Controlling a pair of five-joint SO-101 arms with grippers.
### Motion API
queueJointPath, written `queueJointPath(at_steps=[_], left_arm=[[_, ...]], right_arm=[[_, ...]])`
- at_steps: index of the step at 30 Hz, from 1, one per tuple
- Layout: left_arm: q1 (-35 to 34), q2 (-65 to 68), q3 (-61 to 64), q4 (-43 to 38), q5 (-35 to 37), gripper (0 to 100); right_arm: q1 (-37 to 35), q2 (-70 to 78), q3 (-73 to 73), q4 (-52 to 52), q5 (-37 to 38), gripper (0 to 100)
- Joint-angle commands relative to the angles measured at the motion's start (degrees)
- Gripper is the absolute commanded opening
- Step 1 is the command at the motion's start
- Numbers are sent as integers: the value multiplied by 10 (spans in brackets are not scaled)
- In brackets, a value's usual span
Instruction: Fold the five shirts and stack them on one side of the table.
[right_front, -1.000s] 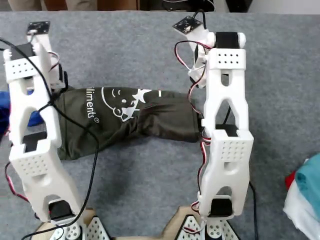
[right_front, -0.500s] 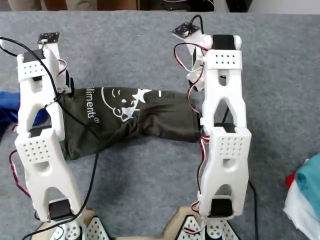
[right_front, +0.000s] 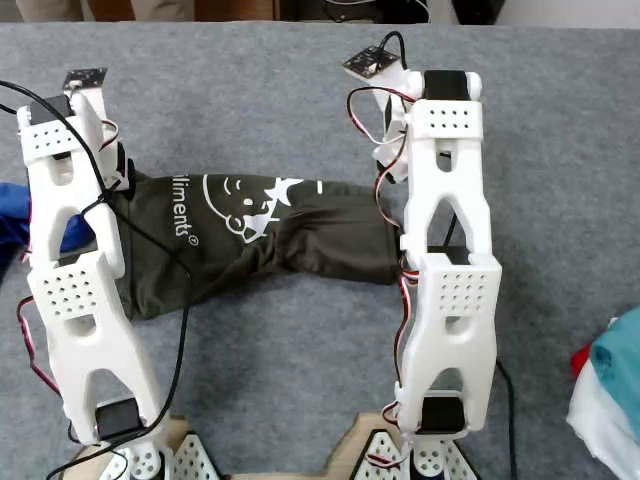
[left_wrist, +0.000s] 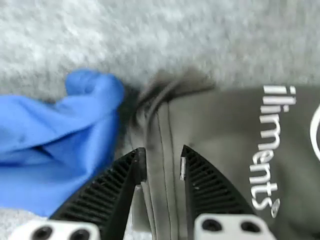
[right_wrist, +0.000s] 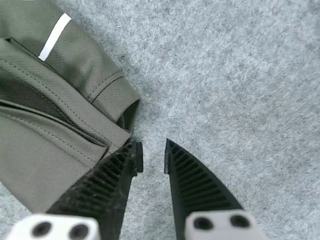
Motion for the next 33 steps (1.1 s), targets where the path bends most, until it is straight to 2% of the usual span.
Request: queueJointPath(at_steps=[1,12,21,23,25,33], left_arm=[[-7,-7,-25,21,-9,129],[-15,92,-31,4,-6,127],[-16,80,-53,-4,-5,123],[-16,81,-72,-4,-5,88],[-12,82,-82,-4,-5,12],[-5,81,-85,-2,-5,20]], right_arm=[[7,-6,-29,-9,-4,86],[7,-5,-29,-9,-4,86],[7,-5,-29,-9,-4,86],[7,-5,-29,-9,-4,86],[7,-5,-29,-9,-4,85],[7,-5,-29,-9,-4,85]])
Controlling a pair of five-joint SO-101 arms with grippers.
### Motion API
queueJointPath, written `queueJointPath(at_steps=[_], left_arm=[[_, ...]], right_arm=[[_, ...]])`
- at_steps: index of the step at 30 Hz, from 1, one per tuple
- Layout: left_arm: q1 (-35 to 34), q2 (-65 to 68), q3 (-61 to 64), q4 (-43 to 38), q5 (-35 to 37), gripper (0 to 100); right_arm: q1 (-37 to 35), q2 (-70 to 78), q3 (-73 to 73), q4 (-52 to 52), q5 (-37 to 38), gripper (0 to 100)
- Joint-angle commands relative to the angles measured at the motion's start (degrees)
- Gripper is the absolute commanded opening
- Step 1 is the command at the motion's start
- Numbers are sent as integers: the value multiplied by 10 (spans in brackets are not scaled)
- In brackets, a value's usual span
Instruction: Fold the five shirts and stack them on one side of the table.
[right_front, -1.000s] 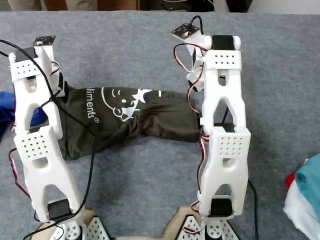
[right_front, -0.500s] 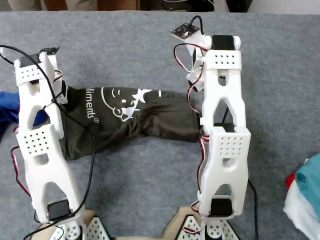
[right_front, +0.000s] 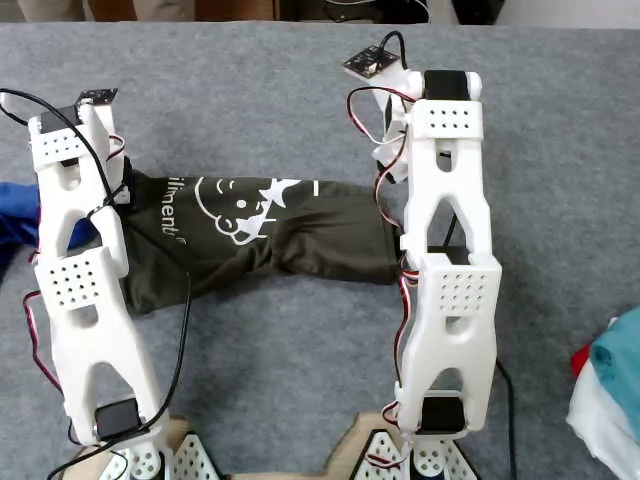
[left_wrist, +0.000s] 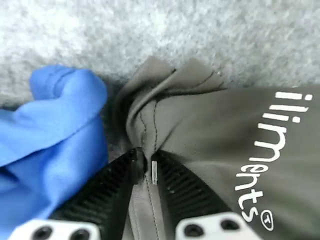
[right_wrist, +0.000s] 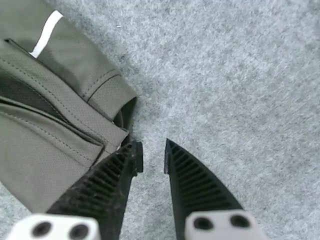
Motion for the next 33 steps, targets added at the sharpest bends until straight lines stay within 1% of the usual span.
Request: queueJointPath(at_steps=[1,3,7,13,19,26,31,33], left_arm=[[1,-15,-30,-3,-2,20],[3,-16,-47,14,-2,20],[13,-16,-120,62,-2,20],[40,-28,-209,64,-1,20],[59,-36,-212,64,-6,23],[44,-35,-172,64,-6,31],[18,-40,-149,64,-6,153],[14,-40,-147,64,-6,159]], right_arm=[[7,-5,-29,-9,-4,85],[7,-5,-29,-9,-4,85],[7,-5,-29,-9,-4,85],[7,-5,-24,-17,-4,85],[7,15,-29,-17,-4,85],[6,15,-29,-17,-4,85],[6,15,-29,-17,-3,85],[6,15,-29,-17,-3,85]])
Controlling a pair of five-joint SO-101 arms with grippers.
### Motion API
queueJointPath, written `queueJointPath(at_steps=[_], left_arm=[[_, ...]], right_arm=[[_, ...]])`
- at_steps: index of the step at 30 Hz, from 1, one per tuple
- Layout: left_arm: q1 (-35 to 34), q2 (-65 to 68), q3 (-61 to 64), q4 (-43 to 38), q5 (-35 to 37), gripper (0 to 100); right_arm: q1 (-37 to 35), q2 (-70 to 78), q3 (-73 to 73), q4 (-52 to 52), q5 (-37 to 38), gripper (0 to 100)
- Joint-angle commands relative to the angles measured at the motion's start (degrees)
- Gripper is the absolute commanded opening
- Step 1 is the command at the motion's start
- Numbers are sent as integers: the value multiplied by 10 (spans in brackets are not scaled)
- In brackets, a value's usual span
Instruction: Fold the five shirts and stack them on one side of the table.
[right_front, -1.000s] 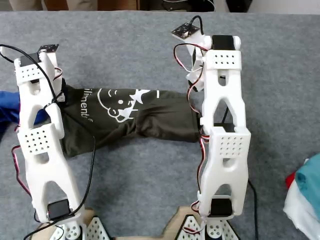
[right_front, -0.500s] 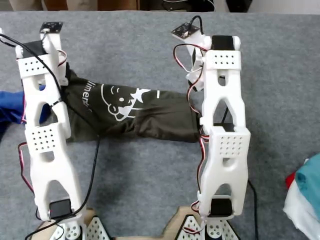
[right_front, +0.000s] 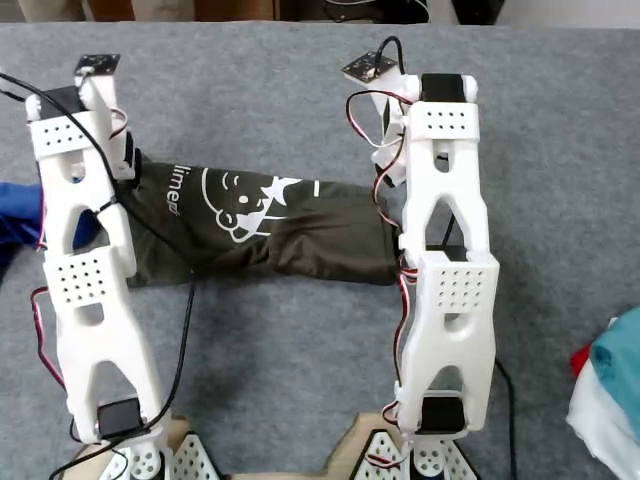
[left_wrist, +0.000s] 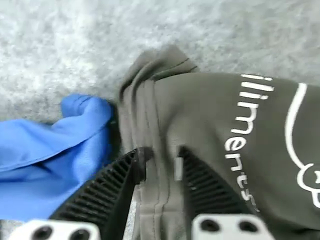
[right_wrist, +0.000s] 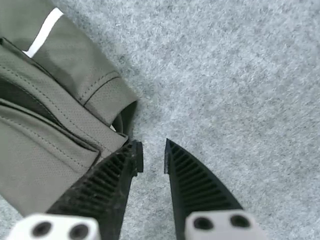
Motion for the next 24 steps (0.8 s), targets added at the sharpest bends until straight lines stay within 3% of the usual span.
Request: queueJointPath(at_steps=[1,8,15,24], left_arm=[[-9,-41,0,6,-5,156],[-6,-34,3,6,-5,153],[-9,15,-4,5,-38,21],[4,16,-23,5,-29,19]], right_arm=[[6,-5,-29,-8,-3,85],[6,-5,-29,-8,-4,85],[6,-5,-29,-8,-4,85],[6,-5,-29,-8,-4,85]])
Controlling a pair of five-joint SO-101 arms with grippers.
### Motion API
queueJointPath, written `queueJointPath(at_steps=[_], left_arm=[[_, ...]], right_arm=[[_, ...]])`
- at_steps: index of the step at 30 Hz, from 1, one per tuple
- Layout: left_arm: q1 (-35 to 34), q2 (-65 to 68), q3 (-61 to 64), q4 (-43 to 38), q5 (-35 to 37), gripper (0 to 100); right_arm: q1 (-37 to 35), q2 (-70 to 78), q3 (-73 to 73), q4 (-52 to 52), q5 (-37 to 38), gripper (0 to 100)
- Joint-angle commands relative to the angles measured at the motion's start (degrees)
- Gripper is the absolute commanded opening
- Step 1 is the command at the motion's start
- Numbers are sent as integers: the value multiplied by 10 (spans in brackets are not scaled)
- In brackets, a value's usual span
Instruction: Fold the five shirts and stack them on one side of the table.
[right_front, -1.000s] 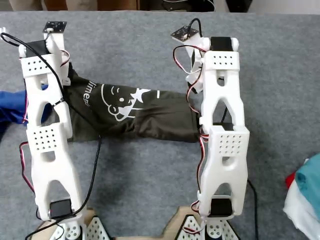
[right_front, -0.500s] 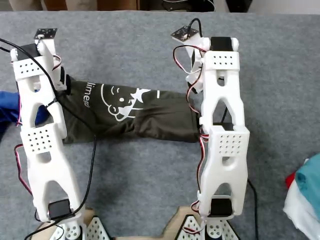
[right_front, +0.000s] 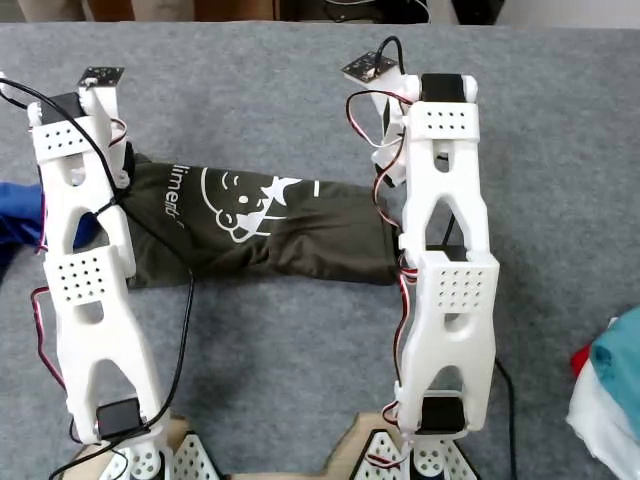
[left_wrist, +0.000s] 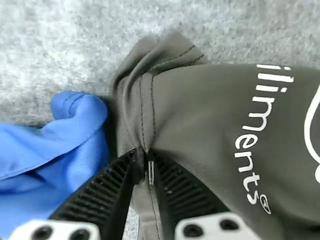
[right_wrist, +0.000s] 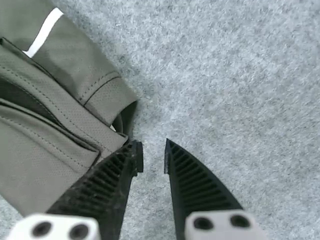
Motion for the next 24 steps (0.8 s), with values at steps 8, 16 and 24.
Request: queueJointPath(at_steps=[8,16,24], left_arm=[[16,-6,-138,5,44,19],[34,-4,-142,-25,44,19],[34,22,-143,-171,45,19]], right_arm=[[6,-3,-29,-8,-4,85],[6,-3,-29,-8,-4,85],[6,-2,-29,-8,-4,85]])
